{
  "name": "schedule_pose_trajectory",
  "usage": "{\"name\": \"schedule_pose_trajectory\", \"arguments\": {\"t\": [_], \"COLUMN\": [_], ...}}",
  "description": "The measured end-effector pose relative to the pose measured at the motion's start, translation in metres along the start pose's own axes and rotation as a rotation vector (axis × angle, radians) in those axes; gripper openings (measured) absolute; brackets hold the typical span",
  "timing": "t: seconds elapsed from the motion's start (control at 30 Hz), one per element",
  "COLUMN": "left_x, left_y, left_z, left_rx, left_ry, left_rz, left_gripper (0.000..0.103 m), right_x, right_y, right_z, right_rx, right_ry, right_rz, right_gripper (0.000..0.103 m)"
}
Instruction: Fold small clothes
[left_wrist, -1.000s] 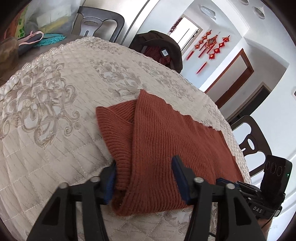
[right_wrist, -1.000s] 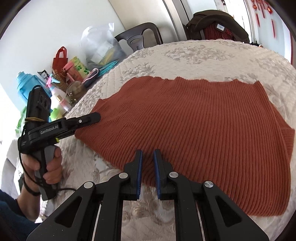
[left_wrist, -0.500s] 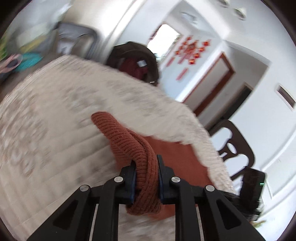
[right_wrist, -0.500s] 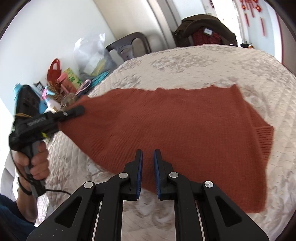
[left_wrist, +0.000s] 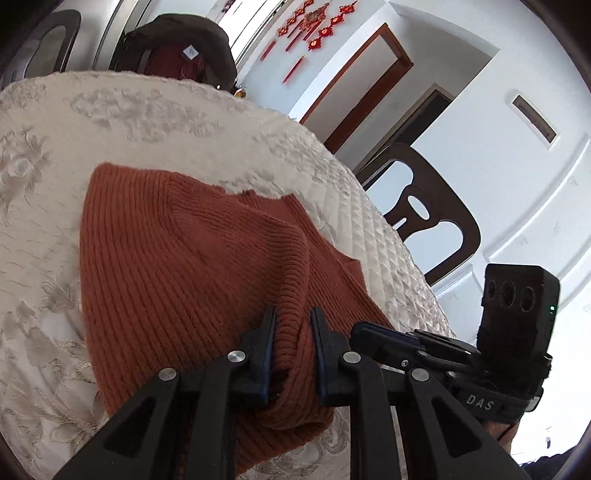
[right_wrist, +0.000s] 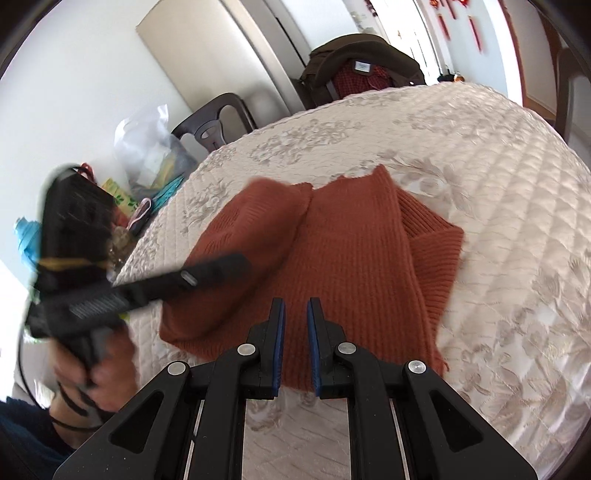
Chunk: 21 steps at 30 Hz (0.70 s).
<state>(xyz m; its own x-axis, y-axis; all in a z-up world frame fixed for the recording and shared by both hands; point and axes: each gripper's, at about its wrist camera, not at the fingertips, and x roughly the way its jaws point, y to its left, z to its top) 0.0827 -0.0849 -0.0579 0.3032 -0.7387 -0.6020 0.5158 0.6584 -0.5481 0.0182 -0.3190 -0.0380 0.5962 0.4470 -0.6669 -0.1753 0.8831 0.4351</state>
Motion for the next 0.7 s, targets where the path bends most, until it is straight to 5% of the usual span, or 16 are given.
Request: {"name": "schedule_pose_trajectory", "arguments": {"t": [0.17,0.3,0.47,0.7], "left_x": [-0.043,-0.073,-0.059,-0.048], "left_y": [-0.004,0.013,0.046,0.035], "left_z": [0.005,0.008,-0.002,-0.015], "left_rx": [0.018,0.019,-0.060,0.019], "left_ry": [-0.077,-0.168,-0.117,-0.122], "left_rz": [-0.050,0.011,0.108,0.166], "left_gripper": [0.033,0.042,0.042,0.042], "right_x": [-0.002,0.001,0.021,0.028], "right_y": [-0.010,-0.012,-0.009,-0.012], "right_z": [0.006,0.010,0.010,0.021], "right_rx": [0.089,0.155,0.221,0.298], "right_ry": [-0.020,-0.027,0.045,0.073], "right_rz": [0.102,0.203,0.292,0.338], "right_gripper": [0.037,0.042,0.045,0.046]}}
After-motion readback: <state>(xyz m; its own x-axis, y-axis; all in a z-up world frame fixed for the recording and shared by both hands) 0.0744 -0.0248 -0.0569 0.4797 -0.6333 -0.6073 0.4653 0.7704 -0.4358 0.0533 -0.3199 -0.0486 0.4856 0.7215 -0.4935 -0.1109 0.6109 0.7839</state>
